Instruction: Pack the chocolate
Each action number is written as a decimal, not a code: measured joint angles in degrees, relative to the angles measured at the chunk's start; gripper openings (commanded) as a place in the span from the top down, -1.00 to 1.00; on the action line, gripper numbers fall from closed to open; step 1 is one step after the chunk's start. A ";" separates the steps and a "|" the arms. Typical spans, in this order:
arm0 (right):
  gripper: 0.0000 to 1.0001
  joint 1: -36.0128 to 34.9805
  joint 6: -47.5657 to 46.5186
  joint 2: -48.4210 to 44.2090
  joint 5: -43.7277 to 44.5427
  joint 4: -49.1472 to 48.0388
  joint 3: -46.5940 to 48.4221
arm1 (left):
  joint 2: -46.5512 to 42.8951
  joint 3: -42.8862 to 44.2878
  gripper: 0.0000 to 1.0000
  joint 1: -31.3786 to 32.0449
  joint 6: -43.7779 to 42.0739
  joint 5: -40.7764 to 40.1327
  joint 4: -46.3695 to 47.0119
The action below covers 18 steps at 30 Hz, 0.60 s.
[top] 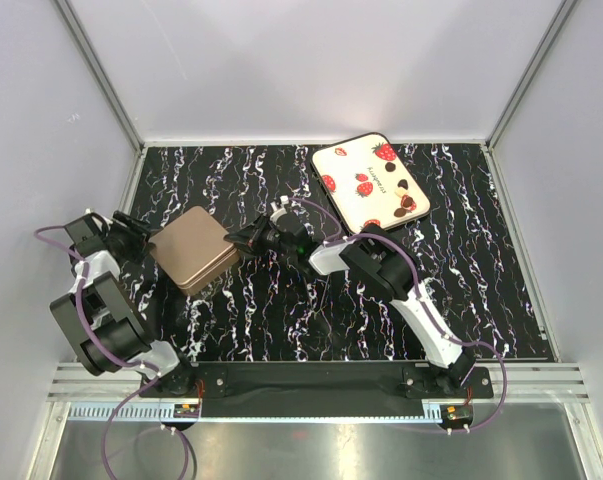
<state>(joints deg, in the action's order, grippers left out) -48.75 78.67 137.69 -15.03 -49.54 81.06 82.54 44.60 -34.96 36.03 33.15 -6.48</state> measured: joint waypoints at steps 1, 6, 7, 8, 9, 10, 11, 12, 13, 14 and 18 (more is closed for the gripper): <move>0.53 0.00 -0.07 -0.11 0.09 0.15 -0.09 | 0.02 0.07 -0.24 0.04 0.00 -0.09 0.04; 0.45 -0.09 -0.46 -1.03 0.63 0.52 -0.96 | 0.04 0.07 -0.24 0.17 -0.04 -0.46 0.07; 0.42 -0.09 -0.57 -1.29 0.68 0.66 -1.27 | 0.09 0.07 -0.24 0.26 -0.04 -0.66 -0.13; 0.39 -0.09 -0.76 -1.75 0.83 1.03 -1.64 | 0.17 0.07 -0.24 0.33 -0.04 -0.79 -0.31; 0.36 -0.09 -1.07 -2.16 0.92 1.49 -1.92 | 0.22 0.07 -0.24 0.33 -0.04 -0.87 -0.37; 0.35 -0.09 -1.38 -2.47 0.96 1.88 -2.05 | 0.31 0.07 -0.24 0.37 -0.04 -0.87 -0.33; 0.34 -0.09 -1.95 -2.86 1.01 2.56 -2.12 | 0.33 0.07 -0.23 0.44 -0.04 -0.87 -0.28; 0.32 -0.09 -2.60 -3.30 1.07 3.32 -2.21 | 0.37 0.07 -0.24 0.50 -0.02 -0.87 -0.28; 0.31 -0.09 -3.13 -3.78 1.11 4.39 -2.25 | 0.37 0.07 -0.24 0.55 -0.04 -0.85 -0.28; 0.28 -0.09 -3.80 -4.33 1.29 5.57 -2.25 | 0.37 0.07 -0.24 0.59 -0.04 -0.85 -0.28; 0.22 -0.11 -5.84 -6.25 2.21 9.73 -2.25 | 0.46 0.07 -0.25 0.79 -0.02 -0.83 -0.11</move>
<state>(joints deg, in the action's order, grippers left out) -48.86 72.84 131.44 -12.82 -39.81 78.81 83.00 44.66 -34.17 36.01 32.32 -6.59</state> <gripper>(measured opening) 0.381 0.618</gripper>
